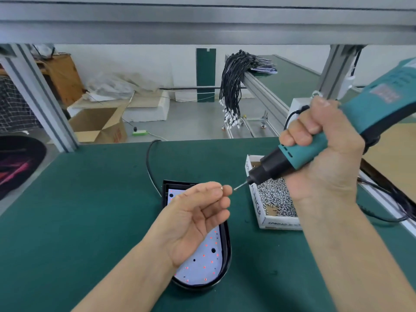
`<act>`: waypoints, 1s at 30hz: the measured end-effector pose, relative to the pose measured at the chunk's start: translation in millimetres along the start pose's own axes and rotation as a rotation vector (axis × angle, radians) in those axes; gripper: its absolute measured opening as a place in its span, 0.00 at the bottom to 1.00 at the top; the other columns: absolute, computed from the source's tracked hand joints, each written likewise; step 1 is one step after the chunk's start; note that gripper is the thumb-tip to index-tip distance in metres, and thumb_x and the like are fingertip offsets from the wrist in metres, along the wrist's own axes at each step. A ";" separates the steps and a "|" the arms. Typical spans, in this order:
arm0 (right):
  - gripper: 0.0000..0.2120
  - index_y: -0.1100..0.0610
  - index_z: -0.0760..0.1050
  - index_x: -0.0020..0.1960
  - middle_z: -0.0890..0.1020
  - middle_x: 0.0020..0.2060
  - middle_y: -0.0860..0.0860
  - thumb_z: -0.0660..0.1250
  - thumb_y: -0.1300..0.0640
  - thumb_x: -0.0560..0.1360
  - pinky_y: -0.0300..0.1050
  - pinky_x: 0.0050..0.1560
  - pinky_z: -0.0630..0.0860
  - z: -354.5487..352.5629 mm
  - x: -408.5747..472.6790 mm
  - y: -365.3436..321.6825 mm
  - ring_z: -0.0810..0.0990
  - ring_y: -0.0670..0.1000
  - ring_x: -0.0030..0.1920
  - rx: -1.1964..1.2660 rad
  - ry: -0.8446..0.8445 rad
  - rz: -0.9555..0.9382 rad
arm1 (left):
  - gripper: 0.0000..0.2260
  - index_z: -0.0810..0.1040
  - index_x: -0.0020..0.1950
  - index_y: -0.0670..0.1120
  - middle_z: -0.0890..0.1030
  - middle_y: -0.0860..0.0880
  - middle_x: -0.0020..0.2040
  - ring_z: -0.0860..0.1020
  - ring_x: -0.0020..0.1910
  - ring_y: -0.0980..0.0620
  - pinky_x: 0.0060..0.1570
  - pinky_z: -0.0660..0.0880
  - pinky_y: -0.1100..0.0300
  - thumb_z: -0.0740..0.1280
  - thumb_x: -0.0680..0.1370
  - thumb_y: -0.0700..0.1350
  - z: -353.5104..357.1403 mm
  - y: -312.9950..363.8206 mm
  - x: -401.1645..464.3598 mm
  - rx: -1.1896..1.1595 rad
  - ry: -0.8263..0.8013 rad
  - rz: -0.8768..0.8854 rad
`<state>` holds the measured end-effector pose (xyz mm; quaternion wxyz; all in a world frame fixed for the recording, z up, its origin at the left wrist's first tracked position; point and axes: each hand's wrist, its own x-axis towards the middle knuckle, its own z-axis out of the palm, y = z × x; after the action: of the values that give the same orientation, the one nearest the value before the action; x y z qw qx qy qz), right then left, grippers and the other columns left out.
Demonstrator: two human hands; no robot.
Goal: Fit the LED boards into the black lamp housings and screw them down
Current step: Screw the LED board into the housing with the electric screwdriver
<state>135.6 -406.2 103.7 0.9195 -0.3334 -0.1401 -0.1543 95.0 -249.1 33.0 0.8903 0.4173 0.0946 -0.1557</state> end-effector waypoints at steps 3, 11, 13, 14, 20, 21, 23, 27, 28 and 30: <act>0.14 0.53 0.60 0.34 0.65 0.24 0.44 0.63 0.62 0.72 0.36 0.27 0.65 2.9 -1.5 2.1 0.63 0.43 0.23 0.012 -0.005 0.009 | 0.05 0.85 0.35 0.45 0.85 0.46 0.40 0.83 0.33 0.53 0.30 0.79 0.62 0.73 0.60 0.39 -1.4 -0.4 -2.3 -0.011 -0.016 -0.018; 0.13 0.53 0.61 0.34 0.66 0.24 0.45 0.62 0.63 0.72 0.36 0.27 0.65 7.2 -6.3 7.3 0.64 0.43 0.22 -0.004 -0.023 -0.001 | 0.04 0.84 0.35 0.43 0.83 0.46 0.38 0.81 0.31 0.53 0.33 0.80 0.62 0.71 0.64 0.37 -0.9 -2.9 -4.8 -0.098 -0.074 -0.045; 0.13 0.53 0.61 0.34 0.66 0.24 0.45 0.62 0.63 0.72 0.36 0.27 0.66 7.1 -7.3 8.2 0.64 0.43 0.22 -0.005 -0.021 -0.001 | 0.04 0.84 0.36 0.42 0.83 0.46 0.38 0.81 0.32 0.53 0.33 0.80 0.62 0.71 0.64 0.37 -0.6 -3.0 -5.6 -0.116 -0.076 -0.047; 0.13 0.54 0.61 0.34 0.66 0.24 0.45 0.62 0.63 0.72 0.37 0.27 0.66 7.0 -7.6 8.7 0.64 0.43 0.23 -0.007 -0.021 -0.002 | 0.04 0.84 0.36 0.42 0.83 0.45 0.38 0.81 0.32 0.53 0.33 0.80 0.62 0.71 0.63 0.37 -0.1 -3.1 -6.0 -0.121 -0.076 -0.049; 0.13 0.53 0.62 0.34 0.66 0.24 0.45 0.62 0.63 0.73 0.36 0.27 0.66 7.9 -8.4 10.2 0.64 0.43 0.23 -0.006 -0.012 -0.001 | 0.05 0.85 0.35 0.42 0.83 0.45 0.37 0.81 0.31 0.52 0.33 0.80 0.61 0.71 0.63 0.36 2.8 -3.7 -7.9 -0.163 -0.064 -0.064; 0.13 0.53 0.62 0.33 0.66 0.24 0.45 0.62 0.63 0.73 0.37 0.27 0.66 7.7 -8.4 10.4 0.64 0.43 0.23 -0.003 -0.006 0.000 | 0.05 0.85 0.35 0.42 0.83 0.45 0.37 0.81 0.31 0.52 0.32 0.80 0.61 0.71 0.63 0.36 3.5 -3.9 -7.9 -0.175 -0.057 -0.069; 0.13 0.53 0.63 0.33 0.66 0.24 0.45 0.63 0.63 0.72 0.36 0.27 0.66 7.7 -8.5 10.9 0.64 0.43 0.23 0.005 0.002 0.001 | 0.04 0.84 0.35 0.42 0.83 0.46 0.37 0.81 0.31 0.53 0.32 0.80 0.61 0.71 0.63 0.36 4.4 -4.7 -8.1 -0.213 -0.049 -0.080; 0.14 0.53 0.62 0.33 0.67 0.25 0.45 0.62 0.64 0.73 0.37 0.28 0.66 7.7 -9.8 13.2 0.65 0.43 0.23 0.008 -0.002 -0.018 | 0.04 0.84 0.35 0.42 0.83 0.47 0.37 0.81 0.31 0.53 0.33 0.80 0.62 0.70 0.64 0.37 5.6 -6.7 -8.4 -0.264 -0.051 -0.086; 0.14 0.53 0.62 0.33 0.67 0.25 0.45 0.62 0.64 0.74 0.37 0.28 0.66 7.8 -10.3 14.0 0.65 0.43 0.23 0.011 -0.006 -0.029 | 0.03 0.84 0.35 0.42 0.83 0.47 0.37 0.81 0.31 0.53 0.33 0.80 0.62 0.70 0.64 0.37 6.3 -7.5 -8.3 -0.275 -0.048 -0.081; 0.14 0.53 0.63 0.32 0.67 0.25 0.45 0.62 0.64 0.74 0.37 0.28 0.66 8.6 -11.5 15.9 0.65 0.44 0.23 0.017 -0.009 -0.052 | 0.03 0.84 0.35 0.43 0.83 0.47 0.37 0.81 0.31 0.54 0.33 0.80 0.62 0.70 0.65 0.38 7.7 -9.8 -8.0 -0.283 -0.026 -0.048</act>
<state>129.8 -386.8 96.9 0.9173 -0.3224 -0.1542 -0.1757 84.3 -259.4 33.3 0.9375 0.2830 0.1140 -0.1676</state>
